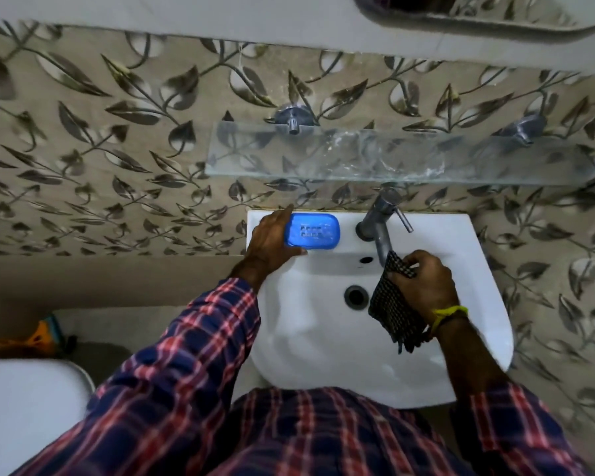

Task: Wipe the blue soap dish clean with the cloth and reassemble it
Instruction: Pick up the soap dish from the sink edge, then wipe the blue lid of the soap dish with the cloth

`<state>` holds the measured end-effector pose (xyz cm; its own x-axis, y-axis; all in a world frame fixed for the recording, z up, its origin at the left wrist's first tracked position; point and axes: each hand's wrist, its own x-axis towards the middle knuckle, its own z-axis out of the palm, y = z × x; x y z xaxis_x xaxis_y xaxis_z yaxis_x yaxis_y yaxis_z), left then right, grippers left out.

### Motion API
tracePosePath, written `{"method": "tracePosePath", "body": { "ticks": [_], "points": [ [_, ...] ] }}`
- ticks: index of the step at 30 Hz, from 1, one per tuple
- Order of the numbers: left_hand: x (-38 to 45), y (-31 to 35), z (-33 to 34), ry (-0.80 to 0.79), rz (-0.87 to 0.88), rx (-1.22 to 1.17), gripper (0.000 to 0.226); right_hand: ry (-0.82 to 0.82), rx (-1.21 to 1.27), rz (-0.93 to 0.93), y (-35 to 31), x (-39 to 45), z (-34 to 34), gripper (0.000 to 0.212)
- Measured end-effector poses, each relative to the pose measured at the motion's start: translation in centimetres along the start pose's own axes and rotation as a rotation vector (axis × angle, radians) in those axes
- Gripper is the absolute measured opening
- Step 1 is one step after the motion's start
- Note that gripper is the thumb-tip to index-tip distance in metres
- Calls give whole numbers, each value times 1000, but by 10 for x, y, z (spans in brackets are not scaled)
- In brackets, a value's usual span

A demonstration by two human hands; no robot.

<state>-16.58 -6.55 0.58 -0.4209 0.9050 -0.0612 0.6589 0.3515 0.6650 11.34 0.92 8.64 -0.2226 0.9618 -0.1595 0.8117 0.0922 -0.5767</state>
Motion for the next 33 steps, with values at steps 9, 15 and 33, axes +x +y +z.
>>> {"method": "tracePosePath", "body": {
  "ticks": [9,15,33],
  "points": [
    [-8,6,-5,118,55,-94,91,-10,24,-53,-7,-2,-4,22],
    [-30,24,-5,257,83,-268,83,-9,149,-71,1,-5,-15,22],
    [-118,117,27,178,166,-403,84,10,545,-143,28,-2,-50,15]
  ]
}}
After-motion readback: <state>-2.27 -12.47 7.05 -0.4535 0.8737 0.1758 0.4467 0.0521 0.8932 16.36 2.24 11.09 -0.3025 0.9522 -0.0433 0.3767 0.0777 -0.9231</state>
